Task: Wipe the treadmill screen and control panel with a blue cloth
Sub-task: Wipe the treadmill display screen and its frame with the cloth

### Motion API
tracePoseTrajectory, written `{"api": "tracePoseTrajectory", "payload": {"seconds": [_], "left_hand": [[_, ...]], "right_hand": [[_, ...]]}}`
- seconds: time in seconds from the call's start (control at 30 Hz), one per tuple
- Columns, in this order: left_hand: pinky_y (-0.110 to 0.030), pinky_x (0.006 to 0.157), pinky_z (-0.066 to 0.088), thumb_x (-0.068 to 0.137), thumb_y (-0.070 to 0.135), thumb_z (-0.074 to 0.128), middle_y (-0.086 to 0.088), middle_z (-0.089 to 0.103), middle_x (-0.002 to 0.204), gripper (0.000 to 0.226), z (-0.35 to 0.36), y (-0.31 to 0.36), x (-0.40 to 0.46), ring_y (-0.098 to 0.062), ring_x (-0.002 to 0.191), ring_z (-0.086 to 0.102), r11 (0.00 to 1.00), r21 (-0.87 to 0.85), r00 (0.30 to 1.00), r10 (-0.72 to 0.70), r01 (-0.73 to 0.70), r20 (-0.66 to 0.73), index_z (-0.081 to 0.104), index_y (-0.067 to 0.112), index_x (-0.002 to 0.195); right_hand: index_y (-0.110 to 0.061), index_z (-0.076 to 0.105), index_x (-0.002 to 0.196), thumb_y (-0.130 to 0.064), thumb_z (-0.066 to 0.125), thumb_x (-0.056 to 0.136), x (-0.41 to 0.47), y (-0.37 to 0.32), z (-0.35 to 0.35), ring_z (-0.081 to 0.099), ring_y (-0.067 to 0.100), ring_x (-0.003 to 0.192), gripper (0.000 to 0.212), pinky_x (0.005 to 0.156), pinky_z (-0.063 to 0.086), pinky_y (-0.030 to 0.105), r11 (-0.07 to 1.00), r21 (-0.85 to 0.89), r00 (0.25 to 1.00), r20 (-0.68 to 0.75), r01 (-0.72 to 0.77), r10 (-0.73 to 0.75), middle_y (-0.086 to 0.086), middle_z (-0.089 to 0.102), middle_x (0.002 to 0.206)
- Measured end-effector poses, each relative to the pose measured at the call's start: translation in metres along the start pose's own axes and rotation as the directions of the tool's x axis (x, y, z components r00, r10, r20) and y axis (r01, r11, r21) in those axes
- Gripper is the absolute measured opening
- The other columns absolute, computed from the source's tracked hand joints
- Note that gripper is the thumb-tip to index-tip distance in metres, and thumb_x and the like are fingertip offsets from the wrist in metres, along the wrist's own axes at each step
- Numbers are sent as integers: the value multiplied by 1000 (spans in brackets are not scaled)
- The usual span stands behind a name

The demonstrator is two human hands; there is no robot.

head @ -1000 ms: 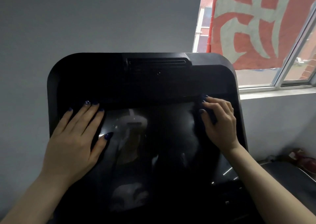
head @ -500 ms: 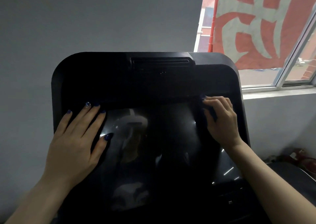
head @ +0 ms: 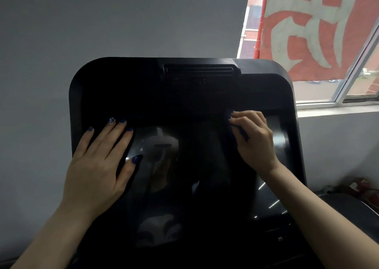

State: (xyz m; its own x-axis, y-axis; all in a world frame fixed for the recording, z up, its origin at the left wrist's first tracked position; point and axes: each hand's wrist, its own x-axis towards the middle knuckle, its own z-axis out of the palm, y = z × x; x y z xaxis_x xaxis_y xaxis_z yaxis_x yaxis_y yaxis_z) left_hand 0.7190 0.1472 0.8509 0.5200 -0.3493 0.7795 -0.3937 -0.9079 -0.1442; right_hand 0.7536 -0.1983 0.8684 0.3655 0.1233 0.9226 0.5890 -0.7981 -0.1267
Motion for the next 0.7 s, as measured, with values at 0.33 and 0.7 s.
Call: {"api": "tracePoseTrajectory", "payload": {"seconds": [0.33,0.7], "left_hand": [[-48,122,17,98,32,41,-13,42,155,55,-1,-2,-15,-27,148,31,998,-48,999,-29,31,29,52,1,142],[-46,125,13,101,34,38,-12,41,155,54,0,-1,-18,-27,149,30,997,-64,998,-44,46,34,50,3,144]], "right_hand": [[-2,73,91,-7,63,90,2,-7,4,60,23,99,11,89,48,41,998,17,998,27,57,-57,7,70,103],[-5,74,92,-10,64,90,2,-14,8,59,22,101,11,93,42,35,996,7,995,33,93,-93,3,71,105]]}}
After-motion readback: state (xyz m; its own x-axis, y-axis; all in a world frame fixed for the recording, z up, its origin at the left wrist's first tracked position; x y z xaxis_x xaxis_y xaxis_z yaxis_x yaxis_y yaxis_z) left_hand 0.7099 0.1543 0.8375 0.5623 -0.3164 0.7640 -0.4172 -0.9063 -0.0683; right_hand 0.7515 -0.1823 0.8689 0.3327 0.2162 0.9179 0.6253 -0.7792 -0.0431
